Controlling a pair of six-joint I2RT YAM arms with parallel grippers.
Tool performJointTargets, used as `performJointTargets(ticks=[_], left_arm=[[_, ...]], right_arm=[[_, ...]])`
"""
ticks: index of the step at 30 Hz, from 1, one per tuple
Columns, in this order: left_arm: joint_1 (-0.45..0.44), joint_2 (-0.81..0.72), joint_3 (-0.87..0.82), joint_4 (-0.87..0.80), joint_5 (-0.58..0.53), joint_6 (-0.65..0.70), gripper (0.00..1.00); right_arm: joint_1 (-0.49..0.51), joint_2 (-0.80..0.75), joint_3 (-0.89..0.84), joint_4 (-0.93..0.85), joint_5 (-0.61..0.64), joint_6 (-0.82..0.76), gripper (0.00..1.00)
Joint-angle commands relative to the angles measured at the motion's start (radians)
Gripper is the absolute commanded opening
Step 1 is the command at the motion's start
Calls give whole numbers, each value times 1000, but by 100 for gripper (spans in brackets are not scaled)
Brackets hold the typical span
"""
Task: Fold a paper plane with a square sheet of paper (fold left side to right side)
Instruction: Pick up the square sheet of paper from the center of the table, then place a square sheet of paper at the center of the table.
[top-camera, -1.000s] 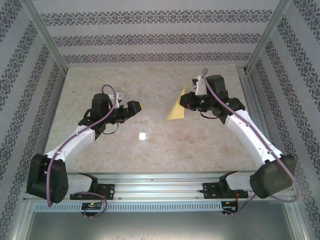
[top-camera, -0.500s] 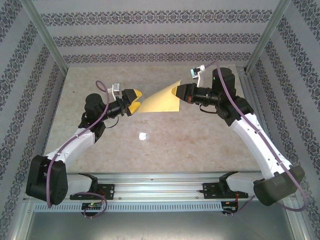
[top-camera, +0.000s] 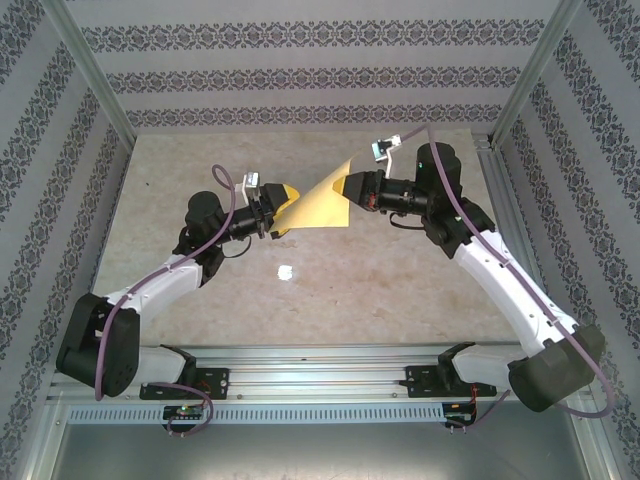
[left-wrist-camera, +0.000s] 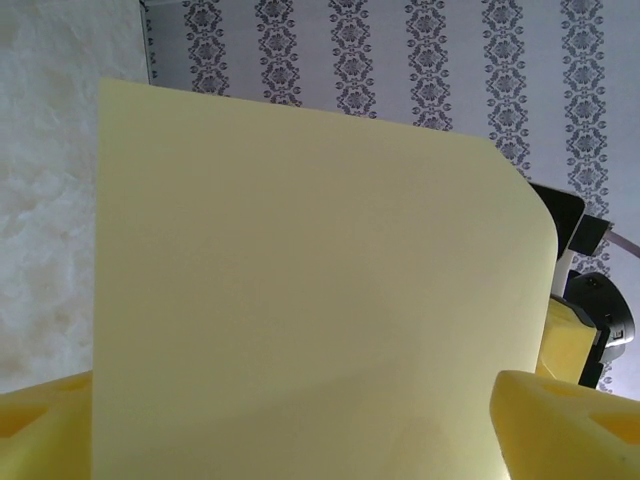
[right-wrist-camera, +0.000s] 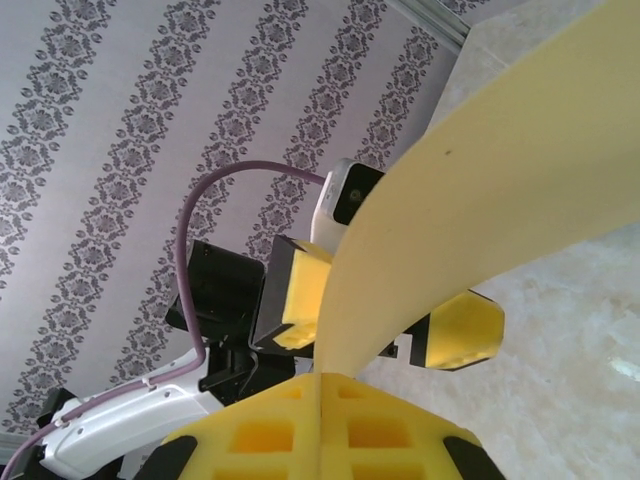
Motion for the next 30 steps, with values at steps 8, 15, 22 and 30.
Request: performJointTargets(ticks=[8, 15, 22, 30], left_arm=[[-12, 20, 13, 40, -28, 24, 53], [-11, 21, 20, -161, -47, 178, 34], [-11, 87, -25, -257, -75, 309, 22], [-11, 247, -64, -264, -82, 398, 8]], right_arm=[[-36, -26, -99, -112, -16, -72, 0], [-72, -23, -181, -124, -6, -89, 0], [-85, 62, -274, -55, -19, -91, 0], [-107, 196, -359, -7, -19, -119, 3]])
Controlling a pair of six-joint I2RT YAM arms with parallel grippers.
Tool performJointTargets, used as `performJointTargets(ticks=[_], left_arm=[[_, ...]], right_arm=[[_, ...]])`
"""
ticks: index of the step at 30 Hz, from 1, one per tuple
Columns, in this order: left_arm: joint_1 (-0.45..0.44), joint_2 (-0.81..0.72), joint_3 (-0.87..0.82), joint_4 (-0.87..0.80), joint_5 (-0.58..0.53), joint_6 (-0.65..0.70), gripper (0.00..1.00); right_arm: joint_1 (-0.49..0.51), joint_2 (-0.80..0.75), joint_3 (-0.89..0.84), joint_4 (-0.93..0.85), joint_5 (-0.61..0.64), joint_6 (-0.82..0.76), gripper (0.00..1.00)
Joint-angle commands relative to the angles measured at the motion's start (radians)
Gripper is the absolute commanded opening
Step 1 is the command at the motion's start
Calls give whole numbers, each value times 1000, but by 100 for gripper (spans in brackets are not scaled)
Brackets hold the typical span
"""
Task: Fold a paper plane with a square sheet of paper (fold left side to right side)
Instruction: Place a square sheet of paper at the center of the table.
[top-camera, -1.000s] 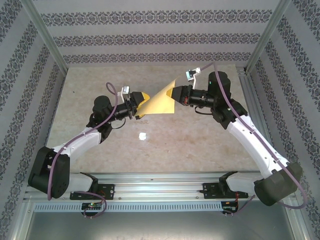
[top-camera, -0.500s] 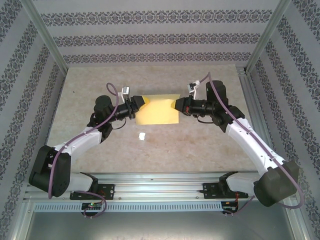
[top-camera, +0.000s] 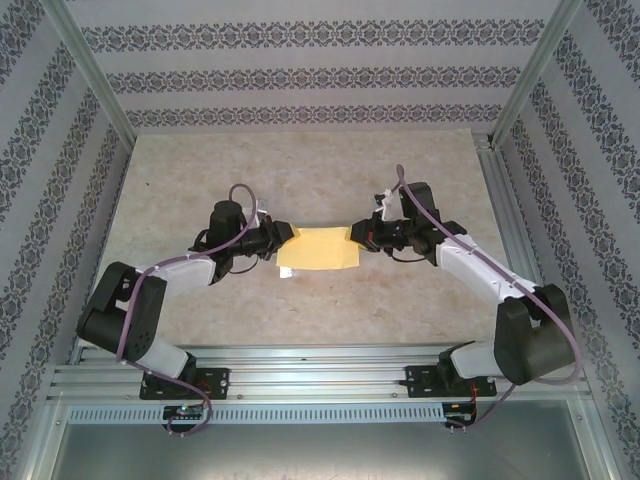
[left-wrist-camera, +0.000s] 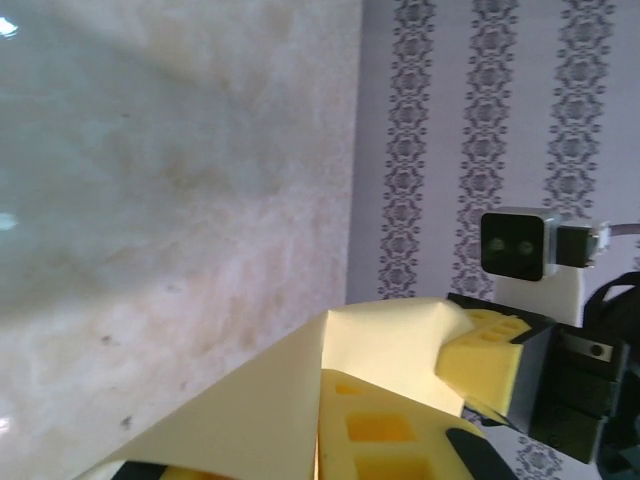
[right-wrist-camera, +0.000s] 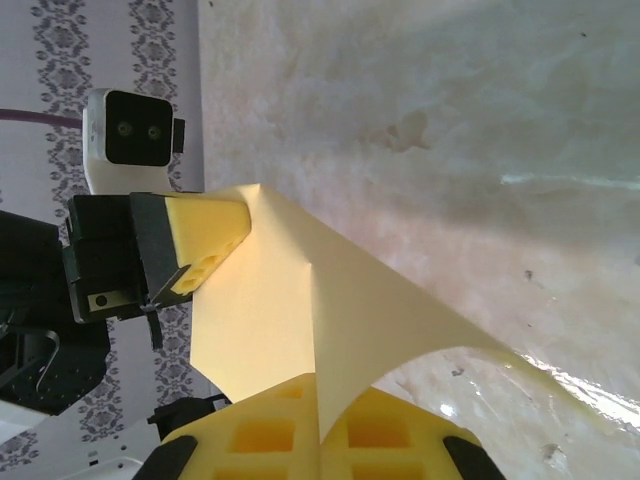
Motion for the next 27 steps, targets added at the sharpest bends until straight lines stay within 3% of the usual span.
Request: performJointTargets(ticks=[1, 6, 11, 18, 24, 27], left_arm=[[-11, 48, -22, -38, -18, 101, 7], [-12, 35, -44, -21, -23, 89, 6], [-20, 7, 61, -124, -4, 121, 3], [-22, -35, 204, -224, -7, 117, 0], [-51, 11, 402, -411, 7, 234, 0], [-72, 2, 356, -416, -20, 265, 0]], right_arm=[[-11, 57, -44, 41, -7, -47, 6], [-38, 69, -111, 131, -14, -10, 17], [-48, 67, -112, 179, -28, 26, 40], [-167, -34, -134, 19, 96, -68, 49], [-221, -107, -139, 0, 68, -88, 64], [-222, -115, -146, -12, 82, -108, 65]])
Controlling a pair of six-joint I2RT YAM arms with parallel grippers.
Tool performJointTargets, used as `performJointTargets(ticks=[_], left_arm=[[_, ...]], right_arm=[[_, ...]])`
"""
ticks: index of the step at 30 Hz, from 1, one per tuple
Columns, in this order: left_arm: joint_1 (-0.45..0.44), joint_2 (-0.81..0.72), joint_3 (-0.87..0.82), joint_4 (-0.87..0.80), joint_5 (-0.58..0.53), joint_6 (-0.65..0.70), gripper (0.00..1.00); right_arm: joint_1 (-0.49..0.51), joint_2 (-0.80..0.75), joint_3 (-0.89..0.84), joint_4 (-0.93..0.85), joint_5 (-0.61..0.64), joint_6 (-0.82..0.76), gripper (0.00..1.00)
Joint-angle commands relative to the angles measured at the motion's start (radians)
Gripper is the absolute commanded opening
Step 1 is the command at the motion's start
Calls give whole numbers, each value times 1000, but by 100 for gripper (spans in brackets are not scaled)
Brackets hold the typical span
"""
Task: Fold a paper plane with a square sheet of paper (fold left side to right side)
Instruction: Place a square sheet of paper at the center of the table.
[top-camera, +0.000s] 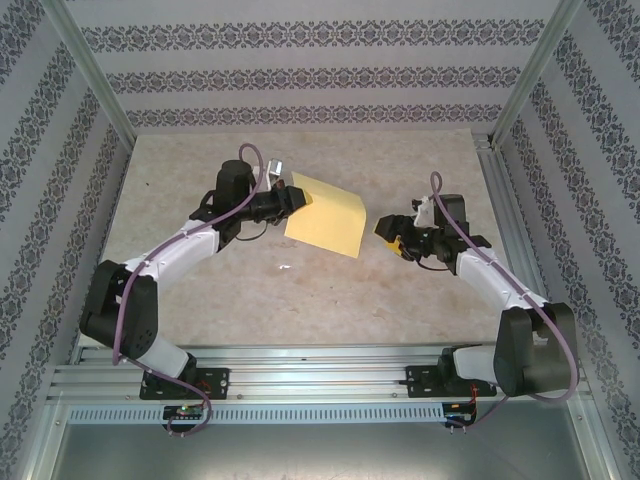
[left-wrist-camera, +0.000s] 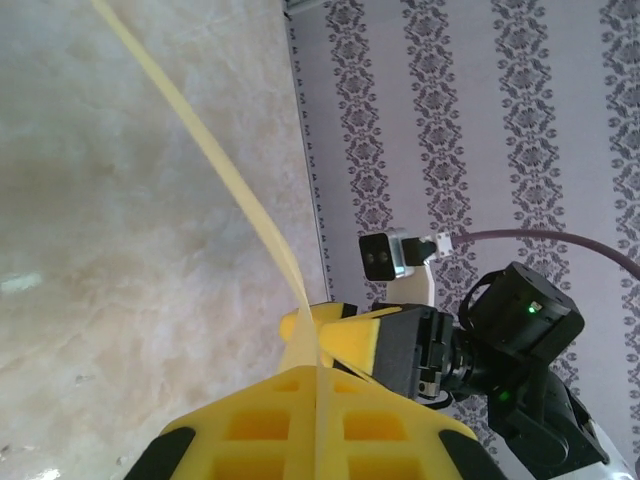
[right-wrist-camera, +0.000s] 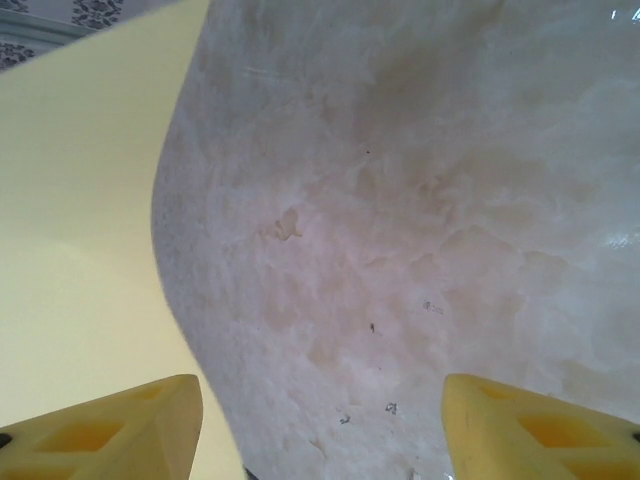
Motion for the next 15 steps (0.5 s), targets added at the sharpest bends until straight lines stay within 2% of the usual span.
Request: performJointTargets(ticks=[1, 5, 9, 13, 15], left_arm=[[-29, 1, -67, -74, -18, 78, 0], [-25, 57, -179, -131, -77, 151, 0], [-19, 158, -257, -115, -111, 197, 0], [-18, 168, -246, -211, -247, 278, 0], [-22, 139, -230, -264, -325, 322, 0]], right_arm=[[-5, -15, -16, -26, 20, -45, 65], [-5, 5, -19, -47, 18, -74, 65], [-4, 6, -2, -112, 62, -122, 65], [3, 9, 10, -164, 90, -154, 63], [13, 10, 10, -171, 98, -157, 57]])
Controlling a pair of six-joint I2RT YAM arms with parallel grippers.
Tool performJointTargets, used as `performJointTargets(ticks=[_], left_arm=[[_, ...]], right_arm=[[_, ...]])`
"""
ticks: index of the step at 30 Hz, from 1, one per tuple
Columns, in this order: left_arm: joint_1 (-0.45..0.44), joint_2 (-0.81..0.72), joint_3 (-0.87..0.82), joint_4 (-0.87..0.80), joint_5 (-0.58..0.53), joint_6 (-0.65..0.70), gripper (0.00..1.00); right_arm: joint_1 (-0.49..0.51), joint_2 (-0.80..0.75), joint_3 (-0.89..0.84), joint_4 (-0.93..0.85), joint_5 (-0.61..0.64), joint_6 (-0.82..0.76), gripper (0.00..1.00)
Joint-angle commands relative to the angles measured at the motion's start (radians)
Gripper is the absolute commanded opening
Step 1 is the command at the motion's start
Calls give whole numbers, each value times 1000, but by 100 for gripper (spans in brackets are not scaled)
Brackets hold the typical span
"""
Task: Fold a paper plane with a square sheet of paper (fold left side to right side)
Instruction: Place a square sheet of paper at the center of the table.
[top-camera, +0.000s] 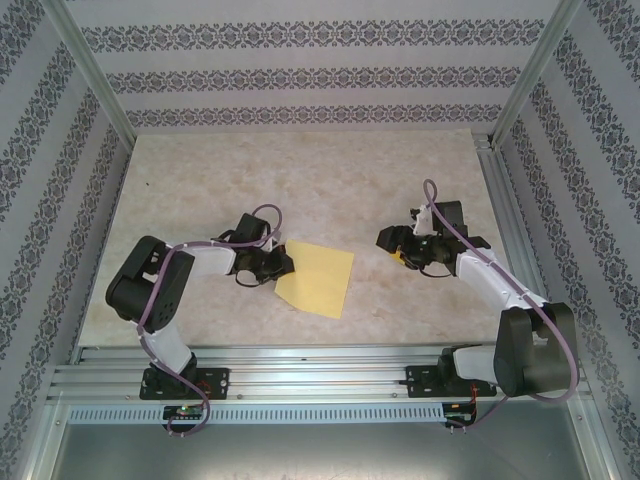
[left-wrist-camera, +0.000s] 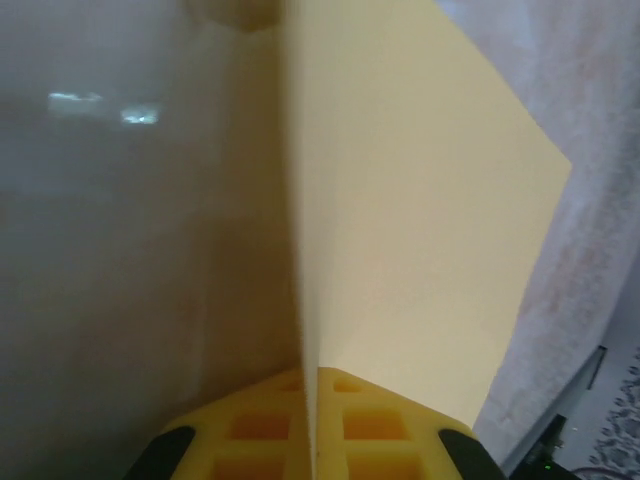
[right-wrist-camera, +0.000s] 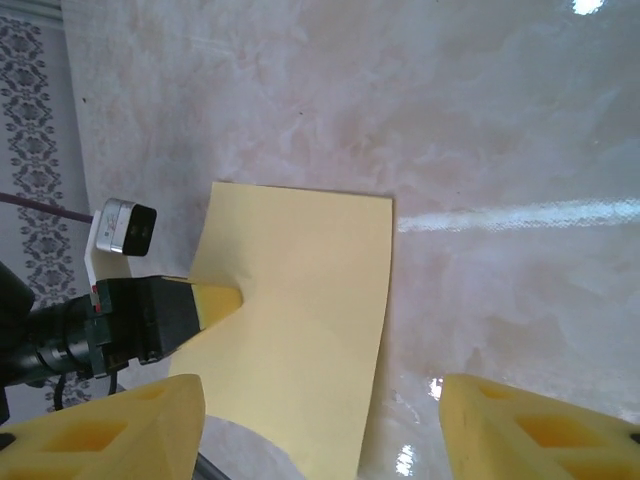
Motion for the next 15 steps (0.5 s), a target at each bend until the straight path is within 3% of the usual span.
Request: performJointTargets(ticks=[1, 7, 10, 15], left_arm=[[0, -66, 51, -102, -164, 134, 0], [-44, -150, 183, -326, -368, 315, 0], [-73, -159, 286, -465, -483, 431, 0], [-146, -69, 436, -646, -634, 563, 0]], right_arm=[[22, 14, 20, -37, 37, -41, 56], [119, 73, -57, 273, 3, 191, 42], [147, 108, -97, 448, 38, 327, 43], [170, 141, -98, 572, 115, 450, 46]])
